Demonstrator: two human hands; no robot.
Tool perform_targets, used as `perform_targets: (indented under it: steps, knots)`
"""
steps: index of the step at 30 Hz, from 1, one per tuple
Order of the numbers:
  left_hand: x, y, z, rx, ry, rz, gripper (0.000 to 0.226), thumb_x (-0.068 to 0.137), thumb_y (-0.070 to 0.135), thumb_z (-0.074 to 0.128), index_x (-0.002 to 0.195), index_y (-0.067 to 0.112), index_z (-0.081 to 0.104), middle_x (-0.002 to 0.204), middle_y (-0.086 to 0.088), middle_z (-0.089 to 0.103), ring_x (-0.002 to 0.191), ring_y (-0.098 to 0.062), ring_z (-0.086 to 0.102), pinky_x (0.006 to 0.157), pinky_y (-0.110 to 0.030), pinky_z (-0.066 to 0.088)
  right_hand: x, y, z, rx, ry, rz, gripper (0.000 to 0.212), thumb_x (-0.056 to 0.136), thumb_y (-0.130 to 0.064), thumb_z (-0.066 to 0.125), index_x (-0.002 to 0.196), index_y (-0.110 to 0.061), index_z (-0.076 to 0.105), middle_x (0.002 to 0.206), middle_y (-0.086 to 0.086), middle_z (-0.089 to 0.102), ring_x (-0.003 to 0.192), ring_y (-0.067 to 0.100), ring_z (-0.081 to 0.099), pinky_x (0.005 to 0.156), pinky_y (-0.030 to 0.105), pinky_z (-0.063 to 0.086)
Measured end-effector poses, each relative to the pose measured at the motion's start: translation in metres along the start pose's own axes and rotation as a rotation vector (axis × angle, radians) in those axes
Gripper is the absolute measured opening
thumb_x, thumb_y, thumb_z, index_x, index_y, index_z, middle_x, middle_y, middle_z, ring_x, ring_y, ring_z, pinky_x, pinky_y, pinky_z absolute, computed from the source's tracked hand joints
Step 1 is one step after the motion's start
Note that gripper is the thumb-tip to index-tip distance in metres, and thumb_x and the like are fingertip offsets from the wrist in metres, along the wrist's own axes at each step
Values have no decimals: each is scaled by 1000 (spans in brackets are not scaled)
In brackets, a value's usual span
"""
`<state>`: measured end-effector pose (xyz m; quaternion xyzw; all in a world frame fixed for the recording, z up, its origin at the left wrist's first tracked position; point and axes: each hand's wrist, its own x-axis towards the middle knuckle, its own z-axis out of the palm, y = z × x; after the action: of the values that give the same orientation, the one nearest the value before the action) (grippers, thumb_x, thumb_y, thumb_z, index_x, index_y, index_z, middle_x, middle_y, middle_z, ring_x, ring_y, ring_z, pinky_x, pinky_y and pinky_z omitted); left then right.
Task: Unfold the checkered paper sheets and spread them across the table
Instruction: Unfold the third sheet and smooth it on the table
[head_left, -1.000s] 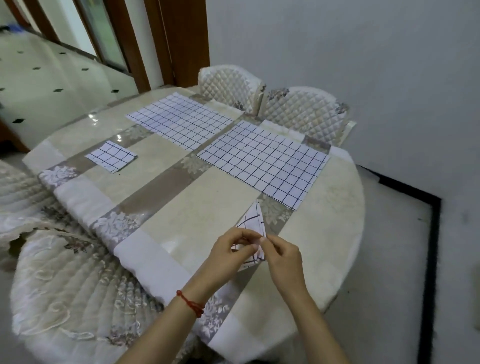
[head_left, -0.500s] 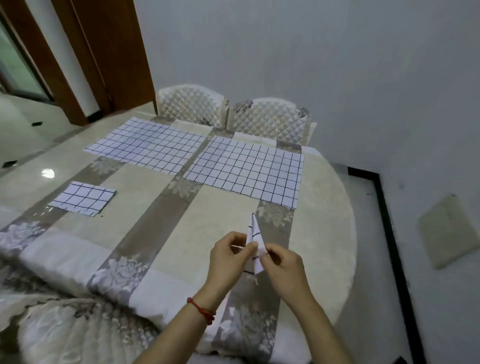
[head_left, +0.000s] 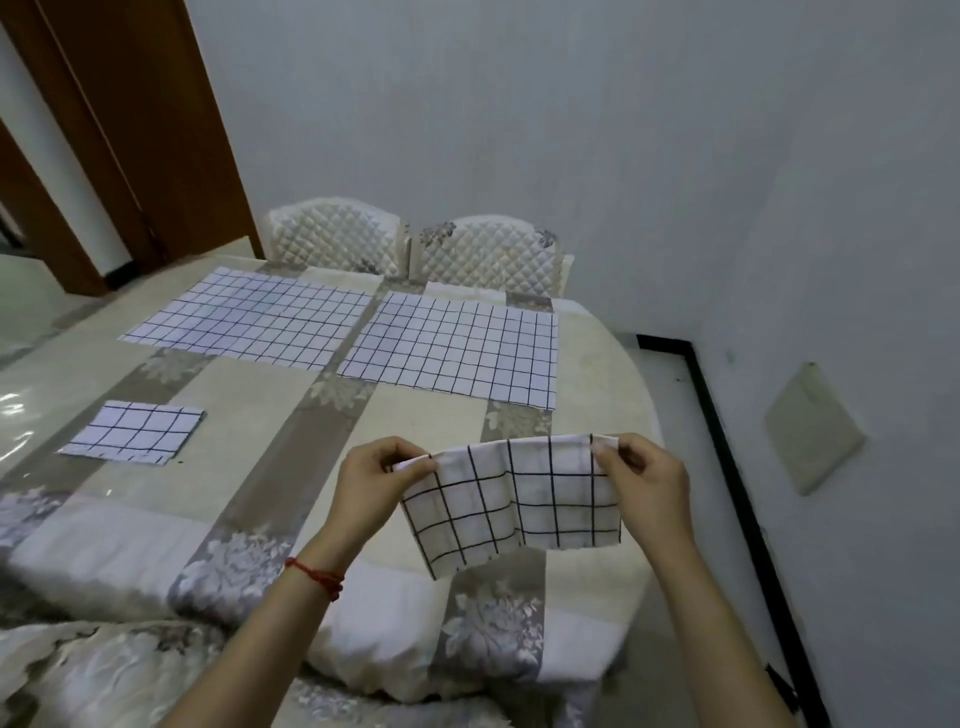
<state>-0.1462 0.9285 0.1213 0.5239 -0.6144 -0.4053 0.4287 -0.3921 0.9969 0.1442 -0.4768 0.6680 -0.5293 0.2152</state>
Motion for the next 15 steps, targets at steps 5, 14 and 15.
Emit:
perform_targets:
  steps: [5, 14, 15]
  knots:
    - [-5, 16, -3, 100, -147, 45, 13, 72, 12, 75, 63, 20, 68, 60, 6, 69, 59, -2, 60, 58, -13, 46, -4, -31, -9, 12, -66, -151, 28, 82, -9, 64, 66, -32, 60, 63, -13, 65, 64, 2, 53, 60, 8, 40]
    - [-12, 38, -12, 59, -83, 81, 11, 80, 9, 65, 70, 12, 62, 73, -3, 66, 70, -14, 60, 64, -24, 46, -2, -46, -5, -197, 126, -145, 25, 85, -18, 62, 110, -17, 63, 103, -3, 66, 99, 13, 59, 81, 17, 43]
    - [-10, 44, -13, 22, -78, 63, 10, 81, 10, 64, 71, 10, 62, 74, -3, 66, 69, -13, 60, 63, -23, 45, -4, -48, -1, -241, 139, -155, 33, 85, -18, 62, 117, -15, 59, 113, 1, 64, 107, 17, 56, 88, 23, 42]
